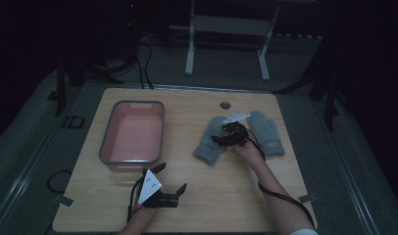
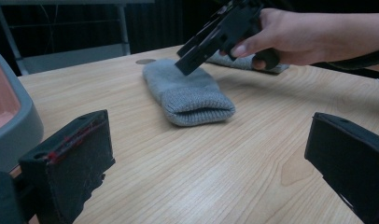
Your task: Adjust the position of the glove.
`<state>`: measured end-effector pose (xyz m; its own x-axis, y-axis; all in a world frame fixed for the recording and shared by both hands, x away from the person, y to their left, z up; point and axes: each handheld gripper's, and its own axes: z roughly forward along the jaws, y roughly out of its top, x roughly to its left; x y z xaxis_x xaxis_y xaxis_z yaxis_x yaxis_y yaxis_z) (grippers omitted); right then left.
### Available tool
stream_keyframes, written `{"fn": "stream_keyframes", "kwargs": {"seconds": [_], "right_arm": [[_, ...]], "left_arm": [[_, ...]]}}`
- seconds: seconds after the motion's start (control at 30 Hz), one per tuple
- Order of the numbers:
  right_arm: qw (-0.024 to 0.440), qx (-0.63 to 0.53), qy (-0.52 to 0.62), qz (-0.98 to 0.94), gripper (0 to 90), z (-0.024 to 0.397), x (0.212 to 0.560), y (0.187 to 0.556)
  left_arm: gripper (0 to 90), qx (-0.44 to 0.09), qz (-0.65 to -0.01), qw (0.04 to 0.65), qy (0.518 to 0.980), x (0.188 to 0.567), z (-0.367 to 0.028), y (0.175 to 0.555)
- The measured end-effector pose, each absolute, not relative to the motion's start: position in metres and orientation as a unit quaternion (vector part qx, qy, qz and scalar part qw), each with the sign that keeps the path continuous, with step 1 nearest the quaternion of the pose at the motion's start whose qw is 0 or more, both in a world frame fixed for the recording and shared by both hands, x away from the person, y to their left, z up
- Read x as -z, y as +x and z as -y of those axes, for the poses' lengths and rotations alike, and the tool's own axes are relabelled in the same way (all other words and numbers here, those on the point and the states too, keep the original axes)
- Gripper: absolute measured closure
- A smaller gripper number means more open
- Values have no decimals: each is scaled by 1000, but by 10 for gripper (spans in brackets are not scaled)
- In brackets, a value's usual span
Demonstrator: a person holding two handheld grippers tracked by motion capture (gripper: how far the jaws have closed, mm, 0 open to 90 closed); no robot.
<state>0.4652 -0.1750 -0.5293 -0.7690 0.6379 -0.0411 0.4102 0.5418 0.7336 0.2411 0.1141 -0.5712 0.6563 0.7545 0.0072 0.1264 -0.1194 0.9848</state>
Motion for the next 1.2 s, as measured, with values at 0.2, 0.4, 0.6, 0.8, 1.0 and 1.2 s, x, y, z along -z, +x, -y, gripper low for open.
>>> {"fn": "stream_keyframes", "kwargs": {"seconds": [0.2, 0.4, 0.6, 0.8, 1.0, 1.2], "right_arm": [[137, -350, 302, -876, 382, 170, 543, 479], [126, -345, 299, -880, 595, 172, 545, 482], [120, -356, 271, -886, 822, 172, 535, 478], [106, -379, 237, -888, 826, 175, 519, 465], [79, -413, 163, -893, 826, 175, 491, 436], [58, -422, 131, -895, 825, 175, 484, 419]], "left_arm": [[13, -268, -316, 584, 698, 571, -114, 241], [13, -268, -316, 584, 698, 571, -114, 241], [13, -268, -317, 584, 698, 571, -114, 241], [13, -268, -316, 584, 698, 571, -114, 241], [13, -269, -316, 583, 698, 571, -114, 241], [13, -269, -316, 583, 698, 571, -114, 241]]}}
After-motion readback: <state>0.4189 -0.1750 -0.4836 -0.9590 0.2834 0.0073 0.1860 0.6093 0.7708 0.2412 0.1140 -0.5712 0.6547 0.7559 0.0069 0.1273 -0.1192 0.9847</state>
